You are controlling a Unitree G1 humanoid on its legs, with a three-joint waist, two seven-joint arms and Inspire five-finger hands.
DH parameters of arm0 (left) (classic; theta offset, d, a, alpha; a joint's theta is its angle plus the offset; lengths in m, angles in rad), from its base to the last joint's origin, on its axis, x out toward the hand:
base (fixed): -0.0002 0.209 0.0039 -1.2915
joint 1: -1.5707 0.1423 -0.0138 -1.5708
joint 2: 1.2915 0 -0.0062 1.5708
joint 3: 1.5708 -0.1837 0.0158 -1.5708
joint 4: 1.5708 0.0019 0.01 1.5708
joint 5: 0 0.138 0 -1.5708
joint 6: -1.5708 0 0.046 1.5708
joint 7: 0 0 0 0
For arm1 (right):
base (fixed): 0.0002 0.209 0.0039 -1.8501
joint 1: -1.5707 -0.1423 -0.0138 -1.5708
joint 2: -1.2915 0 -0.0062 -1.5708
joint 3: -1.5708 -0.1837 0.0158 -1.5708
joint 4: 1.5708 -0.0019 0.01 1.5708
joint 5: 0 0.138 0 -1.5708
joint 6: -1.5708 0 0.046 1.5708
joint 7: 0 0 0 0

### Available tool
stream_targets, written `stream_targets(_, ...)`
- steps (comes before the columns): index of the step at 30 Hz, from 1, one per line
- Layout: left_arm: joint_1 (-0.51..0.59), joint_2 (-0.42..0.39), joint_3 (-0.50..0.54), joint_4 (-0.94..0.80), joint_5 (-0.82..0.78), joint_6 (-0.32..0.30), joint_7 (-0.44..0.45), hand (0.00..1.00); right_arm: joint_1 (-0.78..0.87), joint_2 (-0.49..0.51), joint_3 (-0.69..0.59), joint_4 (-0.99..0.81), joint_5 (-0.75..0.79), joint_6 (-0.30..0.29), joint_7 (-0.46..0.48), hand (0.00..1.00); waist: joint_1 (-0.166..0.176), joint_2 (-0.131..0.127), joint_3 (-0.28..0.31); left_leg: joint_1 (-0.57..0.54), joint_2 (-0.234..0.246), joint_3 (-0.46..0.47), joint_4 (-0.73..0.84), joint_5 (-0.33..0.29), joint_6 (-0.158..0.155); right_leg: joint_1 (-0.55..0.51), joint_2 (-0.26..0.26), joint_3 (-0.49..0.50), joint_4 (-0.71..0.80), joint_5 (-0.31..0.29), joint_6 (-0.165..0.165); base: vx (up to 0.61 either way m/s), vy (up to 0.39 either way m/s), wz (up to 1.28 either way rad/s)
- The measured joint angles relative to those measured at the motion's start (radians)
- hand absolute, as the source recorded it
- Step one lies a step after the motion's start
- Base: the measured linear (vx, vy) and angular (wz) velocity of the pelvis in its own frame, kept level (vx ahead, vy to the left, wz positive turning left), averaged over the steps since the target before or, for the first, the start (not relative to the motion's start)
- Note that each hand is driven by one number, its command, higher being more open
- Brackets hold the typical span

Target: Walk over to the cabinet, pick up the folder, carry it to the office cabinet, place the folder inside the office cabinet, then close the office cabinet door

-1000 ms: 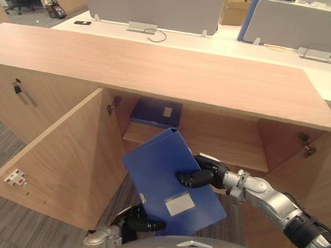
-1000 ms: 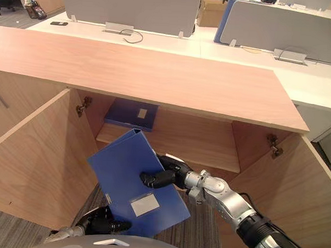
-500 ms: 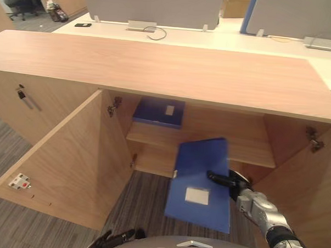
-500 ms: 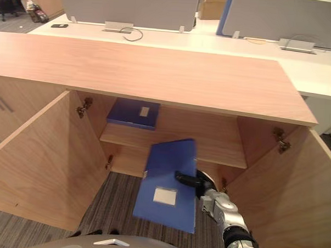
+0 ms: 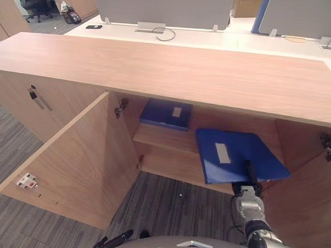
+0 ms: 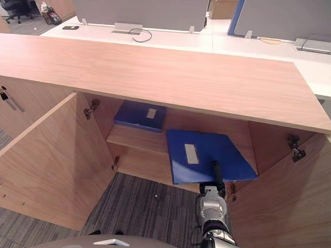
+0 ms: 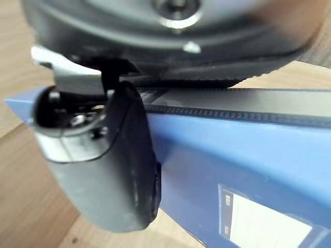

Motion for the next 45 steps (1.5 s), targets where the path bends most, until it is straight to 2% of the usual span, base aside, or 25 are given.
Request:
stream_targets(3, -0.008, -0.003, -0.002, -0.005, 0.036, -0.001, 0.023, 1.0, -0.057, 0.005, -0.023, 0.008, 0.004, -0.017, -0.031, 0.0, 0.011, 0.005, 0.01, -0.018, 0.001, 0.02, 0.0, -0.009, 0.005, -0.031, -0.001, 0.021, -0.001, -0.006, 0.0, -0.02, 0.013, -0.2)
stream_targets(6, -0.017, -0.004, -0.023, -0.026, 0.039, -0.003, 0.039, 1.0, -0.161, -0.005, -0.097, 0.04, 0.023, -0.036, -0.066, 0.0, 0.026, 0.007, 0.025, -0.039, -0.003, 0.047, 0.002, -0.019, 0.01, -0.065, -0.009, 0.044, -0.002, 0.004, 0.013, 0.04, 0.03, -0.24)
stream_targets(8, -0.037, -0.002, -0.054, -0.052, 0.039, -0.004, 0.041, 1.0, -0.272, -0.038, -0.158, 0.048, 0.023, -0.059, -0.096, 0.0, 0.044, 0.011, 0.066, -0.063, -0.012, 0.07, 0.019, -0.032, 0.025, -0.096, -0.024, 0.06, 0.007, 0.016, 0.024, 0.11, 0.056, -0.23)
stream_targets(9, -0.053, -0.003, -0.06, -0.061, 0.038, -0.004, 0.042, 1.0, -0.315, -0.055, -0.173, 0.047, 0.022, -0.067, -0.108, 0.0, 0.049, 0.01, 0.08, -0.107, -0.005, 0.076, 0.076, -0.047, 0.026, -0.117, -0.03, 0.059, 0.019, 0.026, 0.038, 0.06, 0.041, -0.16)
stream_targets(10, -0.067, -0.006, -0.066, -0.076, 0.038, -0.004, 0.044, 1.0, -0.364, -0.073, -0.185, 0.045, 0.021, -0.071, -0.126, 0.0, 0.052, 0.02, 0.087, -0.167, 0.01, 0.083, 0.157, -0.085, 0.03, -0.157, -0.03, 0.041, 0.047, 0.036, 0.053, 0.03, 0.041, -0.19)
stream_targets(11, -0.081, -0.01, -0.078, -0.097, 0.038, -0.004, 0.048, 1.0, -0.415, -0.09, -0.2, 0.027, 0.021, -0.076, -0.151, 0.0, 0.069, 0.035, 0.099, -0.236, 0.042, 0.098, 0.276, -0.142, 0.034, -0.207, -0.028, 0.003, 0.104, 0.039, 0.058, 0.01, 0.03, -0.26)
stream_targets(13, -0.088, -0.021, -0.08, -0.131, 0.037, -0.008, 0.049, 1.0, -0.46, -0.109, -0.208, -0.005, 0.019, -0.075, -0.17, 0.0, 0.083, 0.059, 0.125, -0.293, 0.086, 0.104, 0.442, -0.211, 0.04, -0.235, -0.019, -0.043, 0.191, 0.029, 0.042, 0.0, 0.027, -0.21)
stream_targets(14, -0.098, -0.023, -0.081, -0.147, 0.036, -0.013, 0.05, 1.0, -0.485, -0.118, -0.205, -0.045, 0.018, -0.075, -0.186, 0.0, 0.083, 0.073, 0.15, -0.329, 0.113, 0.104, 0.564, -0.244, 0.055, -0.249, -0.025, -0.076, 0.281, 0.001, 0.017, 0.01, 0.081, 0.03)
stream_targets(15, -0.11, -0.02, -0.084, -0.149, 0.037, -0.017, 0.053, 1.0, -0.506, -0.13, -0.199, -0.063, 0.018, -0.076, -0.192, 0.0, 0.082, 0.07, 0.16, -0.351, 0.116, 0.104, 0.621, -0.258, 0.072, -0.279, -0.046, -0.098, 0.368, -0.03, 0.007, 0.0, 0.093, 0.22)
stream_targets(17, -0.152, -0.016, -0.087, -0.152, 0.036, -0.022, 0.069, 1.0, -0.583, -0.181, -0.178, -0.084, 0.019, -0.076, -0.212, 0.0, 0.071, 0.062, 0.182, -0.412, 0.108, 0.106, 0.722, -0.291, 0.112, -0.356, -0.107, -0.143, 0.542, -0.093, 0.009, -0.02, 0.1, 0.37)
stream_targets(18, -0.174, -0.016, -0.085, -0.159, 0.036, -0.022, 0.073, 1.0, -0.633, -0.215, -0.171, -0.084, 0.019, -0.076, -0.225, 0.0, 0.072, 0.058, 0.197, -0.445, 0.108, 0.106, 0.771, -0.311, 0.115, -0.394, -0.129, -0.151, 0.616, -0.121, 0.007, -0.03, 0.096, 0.25)
stream_targets(19, -0.175, -0.016, -0.085, -0.159, 0.036, -0.022, 0.073, 1.0, -0.636, -0.216, -0.171, -0.084, 0.019, -0.076, -0.226, 0.0, 0.072, 0.058, 0.198, -0.447, 0.108, 0.106, 0.773, -0.312, 0.116, -0.396, -0.13, -0.151, 0.618, -0.122, 0.006, -0.04, 0.067, 0.23)
stream_targets(22, -0.194, -0.026, -0.049, -0.171, 0.033, -0.021, 0.087, 1.0, -0.757, -0.266, -0.132, -0.084, 0.018, -0.075, -0.257, 0.0, 0.073, 0.054, 0.226, -0.546, 0.11, 0.096, 0.94, -0.376, 0.134, -0.486, -0.196, -0.174, 0.822, -0.227, -0.003, -0.07, 0.05, 0.25)
stream_targets(23, -0.194, -0.03, -0.037, -0.172, 0.033, -0.021, 0.091, 1.0, -0.77, -0.266, -0.125, -0.084, 0.017, -0.074, -0.265, 0.0, 0.073, 0.055, 0.228, -0.56, 0.111, 0.095, 0.966, -0.384, 0.138, -0.499, -0.207, -0.173, 0.851, -0.243, -0.006, -0.05, 0.016, 0.2)
stream_targets(27, -0.197, -0.047, 0.009, -0.203, 0.027, -0.021, 0.107, 1.0, -0.822, -0.26, -0.085, -0.083, 0.017, -0.073, -0.306, 0.0, 0.078, 0.065, 0.236, -0.65, 0.13, 0.063, 1.119, -0.441, 0.136, -0.581, -0.241, -0.167, 1.032, -0.313, -0.024, -0.05, 0.02, 0.14)
stream_targets(32, -0.226, -0.049, 0.023, -0.217, -0.011, -0.022, 0.111, 1.0, -0.853, -0.263, -0.074, -0.082, 0.018, -0.078, -0.316, 0.0, 0.078, 0.062, 0.26, -0.74, 0.136, 0.043, 1.239, -0.478, 0.139, -0.689, -0.281, -0.142, 1.21, -0.348, -0.041, -0.09, -0.033, 0.08)
stream_targets(37, -0.255, -0.05, 0.022, -0.241, -0.015, -0.023, 0.115, 1.0, -0.912, -0.263, -0.076, -0.081, 0.032, -0.089, -0.365, 0.0, 0.082, 0.064, 0.275, -0.833, 0.129, 0.031, 1.3, -0.49, 0.129, -0.762, -0.304, -0.137, 1.283, -0.424, -0.038, -0.13, -0.05, 0.15)
stream_targets(41, -0.257, -0.054, -0.001, -0.257, -0.023, -0.022, 0.131, 1.0, -0.968, -0.263, -0.112, -0.085, 0.086, -0.14, -0.407, 0.0, 0.089, 0.068, 0.279, -0.896, 0.11, 0.018, 1.31, -0.518, 0.096, -0.812, -0.319, -0.135, 1.307, -0.5, -0.03, -0.16, -0.043, 0.2)
stream_targets(43, -0.251, -0.056, -0.023, -0.256, -0.045, -0.014, 0.143, 1.0, -0.991, -0.265, -0.146, -0.101, 0.104, -0.169, -0.437, 0.0, 0.098, 0.071, 0.283, -0.944, 0.108, 0.021, 1.334, -0.532, 0.092, -0.853, -0.332, -0.132, 1.332, -0.547, -0.03, -0.2, -0.032, 0.11)
stream_targets(45, -0.239, -0.058, -0.04, -0.253, -0.045, 0.0, 0.153, 1.0, -0.991, -0.267, -0.167, -0.128, 0.101, -0.18, -0.468, 0.0, 0.1, 0.079, 0.301, -0.968, 0.104, 0.021, 1.356, -0.536, 0.09, -0.88, -0.347, -0.124, 1.368, -0.554, -0.034, -0.19, -0.011, 0.1)
